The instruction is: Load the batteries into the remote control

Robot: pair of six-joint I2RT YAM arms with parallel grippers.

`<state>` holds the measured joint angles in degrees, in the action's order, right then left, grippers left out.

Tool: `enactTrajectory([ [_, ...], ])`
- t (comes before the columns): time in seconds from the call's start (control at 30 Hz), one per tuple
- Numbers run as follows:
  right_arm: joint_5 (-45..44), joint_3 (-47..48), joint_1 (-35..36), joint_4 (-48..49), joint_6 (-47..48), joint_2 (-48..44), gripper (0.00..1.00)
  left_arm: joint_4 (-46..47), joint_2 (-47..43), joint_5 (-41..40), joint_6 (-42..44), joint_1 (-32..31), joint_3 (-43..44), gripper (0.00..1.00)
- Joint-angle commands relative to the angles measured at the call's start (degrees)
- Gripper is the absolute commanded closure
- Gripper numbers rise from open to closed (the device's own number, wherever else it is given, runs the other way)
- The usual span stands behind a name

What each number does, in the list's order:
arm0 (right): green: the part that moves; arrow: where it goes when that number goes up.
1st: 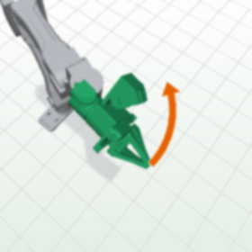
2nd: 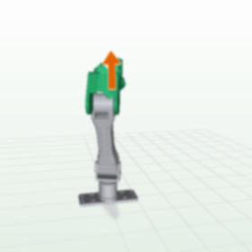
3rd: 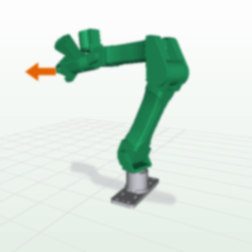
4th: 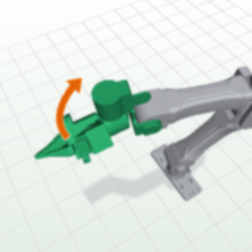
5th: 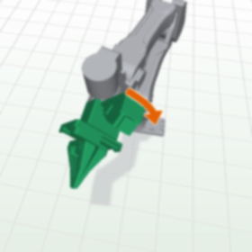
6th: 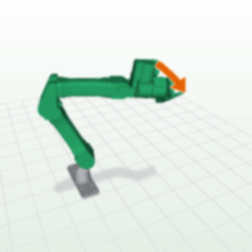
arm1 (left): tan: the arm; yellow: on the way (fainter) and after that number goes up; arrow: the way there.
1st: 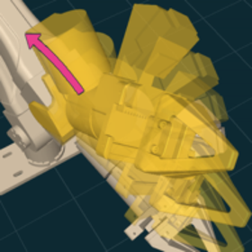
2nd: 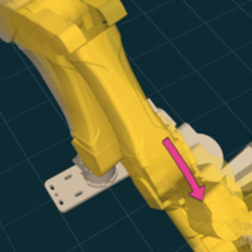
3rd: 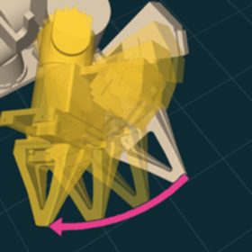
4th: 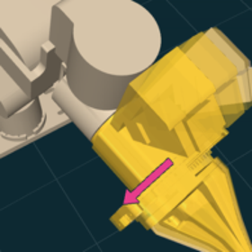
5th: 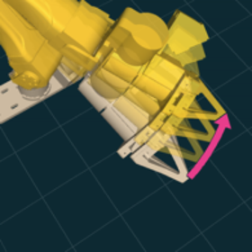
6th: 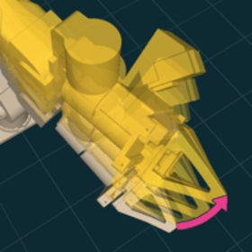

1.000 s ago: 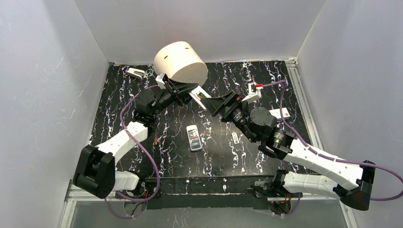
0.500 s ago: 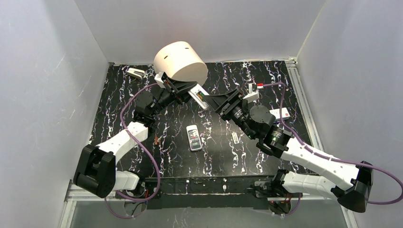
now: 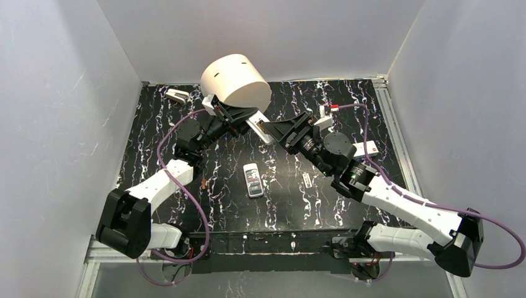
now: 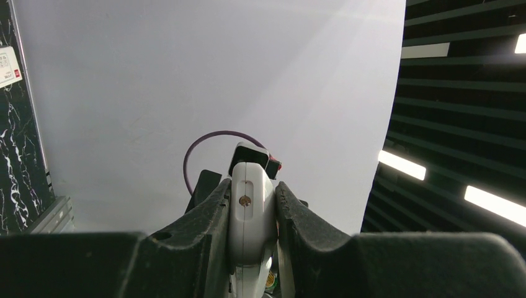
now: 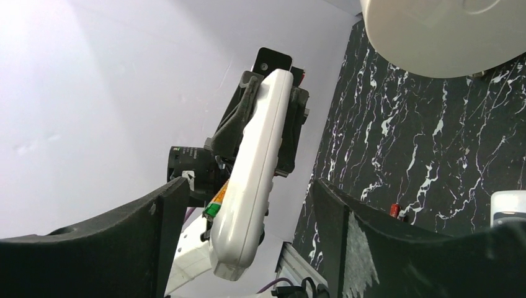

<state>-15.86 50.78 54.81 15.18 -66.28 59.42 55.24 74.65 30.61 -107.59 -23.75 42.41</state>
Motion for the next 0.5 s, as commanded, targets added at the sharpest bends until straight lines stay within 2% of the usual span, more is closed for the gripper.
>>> enactTrajectory([
  [0.0,1.9,0.2,-0.4,4.6,-0.3,-0.2,0.16,1.0,-0.8,0.8,0.9,-0.1,0.8,1.0],
  [0.13,2.1,0.1,-0.5,4.7,-0.1,-0.2,0.13,1.0,-0.6,0.9,0.9,-0.1,0.8,1.0],
  [0.3,3.3,-0.2,-0.5,5.1,0.4,0.4,0.32,1.0,-0.4,0.9,0.6,-0.1,0.7,1.0],
  [0.47,4.0,0.7,-0.6,4.2,0.6,1.6,0.41,1.0,-0.8,0.9,0.8,-0.1,0.4,1.0],
])
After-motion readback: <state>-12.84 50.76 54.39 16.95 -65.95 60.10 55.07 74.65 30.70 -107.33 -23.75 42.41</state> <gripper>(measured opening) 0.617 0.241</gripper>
